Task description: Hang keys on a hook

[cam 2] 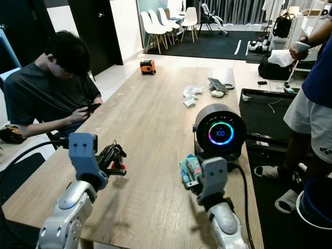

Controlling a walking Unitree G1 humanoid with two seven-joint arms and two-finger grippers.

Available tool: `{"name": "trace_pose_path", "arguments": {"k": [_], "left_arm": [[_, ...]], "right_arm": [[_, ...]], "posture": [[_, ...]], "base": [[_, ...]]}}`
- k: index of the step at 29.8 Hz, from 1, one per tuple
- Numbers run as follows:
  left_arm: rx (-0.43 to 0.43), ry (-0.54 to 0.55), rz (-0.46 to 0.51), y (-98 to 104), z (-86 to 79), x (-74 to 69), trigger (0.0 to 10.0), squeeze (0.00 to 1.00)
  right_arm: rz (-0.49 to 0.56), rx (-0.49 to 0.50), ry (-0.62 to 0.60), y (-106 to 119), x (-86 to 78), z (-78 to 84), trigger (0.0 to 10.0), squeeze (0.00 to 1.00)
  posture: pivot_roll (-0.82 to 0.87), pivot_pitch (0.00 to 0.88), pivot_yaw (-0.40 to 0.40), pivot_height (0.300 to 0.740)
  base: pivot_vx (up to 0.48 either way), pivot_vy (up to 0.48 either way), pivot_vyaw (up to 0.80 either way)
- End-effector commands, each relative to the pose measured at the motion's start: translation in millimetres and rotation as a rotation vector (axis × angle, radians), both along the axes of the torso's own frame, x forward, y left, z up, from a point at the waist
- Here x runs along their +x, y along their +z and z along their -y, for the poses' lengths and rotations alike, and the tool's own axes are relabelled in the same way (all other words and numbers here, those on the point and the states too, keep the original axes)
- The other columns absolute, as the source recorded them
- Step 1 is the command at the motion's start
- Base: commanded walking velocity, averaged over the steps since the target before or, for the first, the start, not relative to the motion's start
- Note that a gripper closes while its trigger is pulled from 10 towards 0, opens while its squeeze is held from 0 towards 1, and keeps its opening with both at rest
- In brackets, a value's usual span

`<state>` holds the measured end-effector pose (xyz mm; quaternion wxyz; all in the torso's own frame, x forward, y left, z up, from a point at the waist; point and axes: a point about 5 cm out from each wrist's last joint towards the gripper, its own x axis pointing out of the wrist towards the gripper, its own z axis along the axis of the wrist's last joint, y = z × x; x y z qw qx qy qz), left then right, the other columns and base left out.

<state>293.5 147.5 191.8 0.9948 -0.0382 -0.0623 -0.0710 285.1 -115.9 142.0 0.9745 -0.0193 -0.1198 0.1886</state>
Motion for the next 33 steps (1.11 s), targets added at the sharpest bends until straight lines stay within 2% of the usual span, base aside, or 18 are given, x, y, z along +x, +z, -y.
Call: {"name": "trace_pose_path", "arguments": {"k": [1, 11, 33], "left_arm": [[0.006, -0.013, 0.019, 1.5, 2.5, -0.1, 10.0, 0.00], [0.018, -0.014, 0.017, 0.1, 3.1, 0.6, 10.0, 0.00], [0.034, 0.003, 0.011, -0.8, 1.7, 0.8, 10.0, 0.00]], "right_arm": [[-0.007, 0.012, -0.012, 0.3, -0.5, 0.7, 10.0, 0.00], [-0.011, 0.022, -0.035, 1.3, 1.6, 4.8, 10.0, 0.00], [-0.027, 0.028, -0.038, -1.1, 2.3, 1.4, 10.0, 0.00]], "posture": [[0.01, 0.098, 0.079, 0.740], [0.02, 0.102, 0.084, 0.740], [0.03, 0.105, 0.082, 0.740]], "base": [[0.000, 0.000, 0.00], [0.000, 0.000, 0.00], [0.000, 0.000, 0.00]]}}
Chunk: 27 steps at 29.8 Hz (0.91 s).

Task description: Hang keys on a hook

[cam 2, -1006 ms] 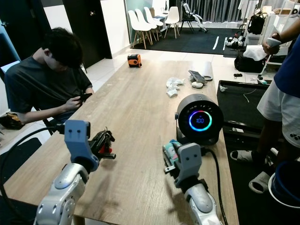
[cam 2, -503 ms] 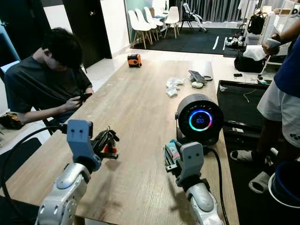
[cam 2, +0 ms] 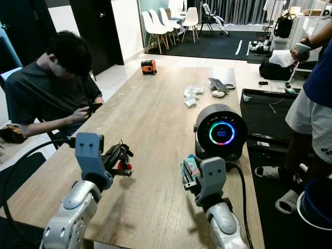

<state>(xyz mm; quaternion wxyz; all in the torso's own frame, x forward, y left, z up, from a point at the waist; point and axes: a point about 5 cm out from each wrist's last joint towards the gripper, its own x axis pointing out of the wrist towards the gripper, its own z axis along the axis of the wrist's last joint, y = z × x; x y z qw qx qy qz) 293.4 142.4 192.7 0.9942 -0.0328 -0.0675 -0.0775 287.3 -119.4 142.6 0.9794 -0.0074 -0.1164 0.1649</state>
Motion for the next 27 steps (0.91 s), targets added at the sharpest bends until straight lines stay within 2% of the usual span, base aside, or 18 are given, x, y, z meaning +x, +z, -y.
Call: {"name": "trace_pose_path", "arguments": {"k": [1, 13, 27], "left_arm": [[0.020, 0.017, -0.001, -1.7, -3.6, 0.9, 10.0, 0.00], [0.042, 0.031, 0.000, -1.9, -5.6, 1.6, 10.0, 0.00], [0.050, 0.036, 0.001, -2.4, -5.2, 2.0, 10.0, 0.00]], "right_arm": [[-0.016, 0.000, 0.007, -1.7, 0.1, -2.2, 10.0, 0.00], [-0.015, 0.002, 0.011, -1.6, 0.2, -4.1, 10.0, 0.00], [-0.012, 0.003, 0.017, -0.8, 1.2, -4.8, 10.0, 0.00]], "posture": [[0.03, 0.105, 0.082, 0.740], [0.03, 0.106, 0.084, 0.740], [0.03, 0.105, 0.081, 0.740]], "base": [[0.000, 0.000, 0.00], [0.000, 0.000, 0.00], [-0.295, 0.000, 0.00]]}}
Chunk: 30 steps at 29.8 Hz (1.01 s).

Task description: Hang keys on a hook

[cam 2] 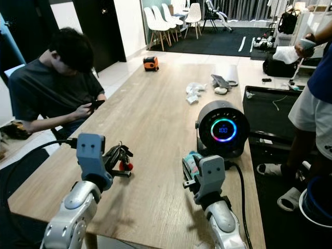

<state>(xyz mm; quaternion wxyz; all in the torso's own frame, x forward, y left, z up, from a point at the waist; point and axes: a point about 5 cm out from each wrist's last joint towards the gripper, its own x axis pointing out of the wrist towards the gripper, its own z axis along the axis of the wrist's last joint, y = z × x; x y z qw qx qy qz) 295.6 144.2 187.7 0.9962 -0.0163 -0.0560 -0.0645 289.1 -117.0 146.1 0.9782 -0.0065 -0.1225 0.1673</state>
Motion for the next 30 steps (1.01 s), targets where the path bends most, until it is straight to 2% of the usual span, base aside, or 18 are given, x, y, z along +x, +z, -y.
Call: {"name": "trace_pose_path", "arguments": {"k": [1, 30], "left_arm": [[0.017, 0.008, 0.022, 2.6, -3.4, -0.2, 10.0, 0.00], [0.024, 0.018, 0.023, 2.0, -4.5, -0.7, 10.0, 0.00]], "right_arm": [[-0.024, 0.000, 0.011, -4.3, -0.6, -2.5, 10.0, 0.00], [-0.022, -0.005, 0.009, -3.9, -0.2, -3.4, 10.0, 0.00]], "posture": [[0.03, 0.105, 0.081, 0.740], [0.04, 0.108, 0.079, 0.740]], "base": [[-0.341, 0.000, 0.00], [-0.325, 0.000, 0.00]]}}
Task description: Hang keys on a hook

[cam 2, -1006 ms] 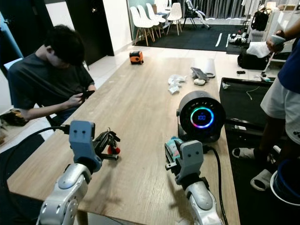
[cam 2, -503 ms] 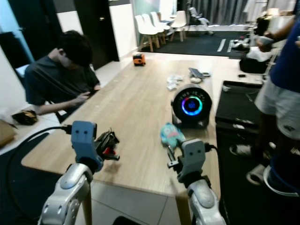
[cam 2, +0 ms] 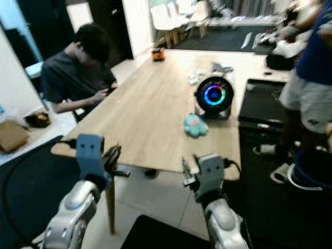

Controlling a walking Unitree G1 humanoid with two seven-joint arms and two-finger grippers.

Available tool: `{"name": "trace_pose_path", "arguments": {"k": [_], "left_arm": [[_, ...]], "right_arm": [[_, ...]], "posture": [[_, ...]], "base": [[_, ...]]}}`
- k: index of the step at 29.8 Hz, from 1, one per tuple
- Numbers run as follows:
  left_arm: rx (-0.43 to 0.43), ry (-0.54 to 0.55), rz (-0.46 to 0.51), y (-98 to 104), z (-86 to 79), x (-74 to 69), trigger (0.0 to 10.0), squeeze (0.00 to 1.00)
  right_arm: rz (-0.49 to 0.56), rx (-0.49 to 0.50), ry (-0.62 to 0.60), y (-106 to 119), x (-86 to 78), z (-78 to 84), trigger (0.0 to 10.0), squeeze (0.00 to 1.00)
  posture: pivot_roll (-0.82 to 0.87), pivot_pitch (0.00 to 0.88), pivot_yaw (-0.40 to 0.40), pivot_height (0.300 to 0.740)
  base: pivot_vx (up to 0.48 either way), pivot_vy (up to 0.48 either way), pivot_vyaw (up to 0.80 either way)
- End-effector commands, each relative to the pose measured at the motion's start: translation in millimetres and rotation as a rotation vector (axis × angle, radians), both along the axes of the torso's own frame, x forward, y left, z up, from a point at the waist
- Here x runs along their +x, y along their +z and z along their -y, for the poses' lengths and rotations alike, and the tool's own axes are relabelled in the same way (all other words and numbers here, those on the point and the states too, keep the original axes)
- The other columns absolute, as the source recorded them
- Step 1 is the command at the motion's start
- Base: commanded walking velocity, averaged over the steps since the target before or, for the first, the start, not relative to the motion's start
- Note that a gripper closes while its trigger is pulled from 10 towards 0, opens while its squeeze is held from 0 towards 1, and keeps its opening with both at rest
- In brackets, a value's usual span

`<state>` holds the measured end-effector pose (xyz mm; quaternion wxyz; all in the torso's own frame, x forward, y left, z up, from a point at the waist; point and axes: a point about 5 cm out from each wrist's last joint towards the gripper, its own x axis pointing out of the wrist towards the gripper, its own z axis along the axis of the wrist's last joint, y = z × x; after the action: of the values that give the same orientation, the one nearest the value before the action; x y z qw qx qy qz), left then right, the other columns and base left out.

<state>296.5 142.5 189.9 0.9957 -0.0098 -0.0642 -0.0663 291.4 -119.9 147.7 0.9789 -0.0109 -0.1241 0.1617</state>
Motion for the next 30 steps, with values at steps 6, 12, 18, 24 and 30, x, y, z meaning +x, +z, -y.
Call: {"name": "trace_pose_path", "arguments": {"k": [6, 12, 18, 24, 30], "left_arm": [[0.011, 0.022, 0.005, -0.8, -6.0, -2.1, 10.0, 0.00], [0.010, 0.023, 0.004, -0.9, -6.3, -2.5, 10.0, 0.00], [0.011, 0.025, 0.002, -1.2, -6.8, -2.5, 10.0, 0.00], [0.013, 0.026, 0.001, -1.2, -7.0, -2.8, 10.0, 0.00], [0.014, 0.026, 0.000, -1.5, -6.7, -2.6, 10.0, 0.00]], "right_arm": [[-0.028, 0.000, 0.023, -6.3, -3.2, -6.5, 10.0, 0.00], [-0.029, -0.003, 0.025, -6.5, -3.5, -7.2, 10.0, 0.00], [-0.030, -0.004, 0.026, -6.8, -3.6, -7.8, 10.0, 0.00], [-0.029, -0.002, 0.028, -6.4, -3.6, -8.4, 10.0, 0.00], [-0.030, -0.002, 0.028, -6.5, -3.5, -8.3, 10.0, 0.00]], "posture": [[0.04, 0.112, 0.079, 0.740], [0.04, 0.114, 0.078, 0.740], [0.04, 0.116, 0.077, 0.740], [0.04, 0.118, 0.078, 0.740], [0.04, 0.118, 0.079, 0.740]], "base": [[-0.324, 0.000, 0.00], [-0.323, 0.000, 0.00], [-0.324, 0.000, 0.00], [-0.323, 0.000, 0.00], [-0.323, 0.000, 0.00]]}}
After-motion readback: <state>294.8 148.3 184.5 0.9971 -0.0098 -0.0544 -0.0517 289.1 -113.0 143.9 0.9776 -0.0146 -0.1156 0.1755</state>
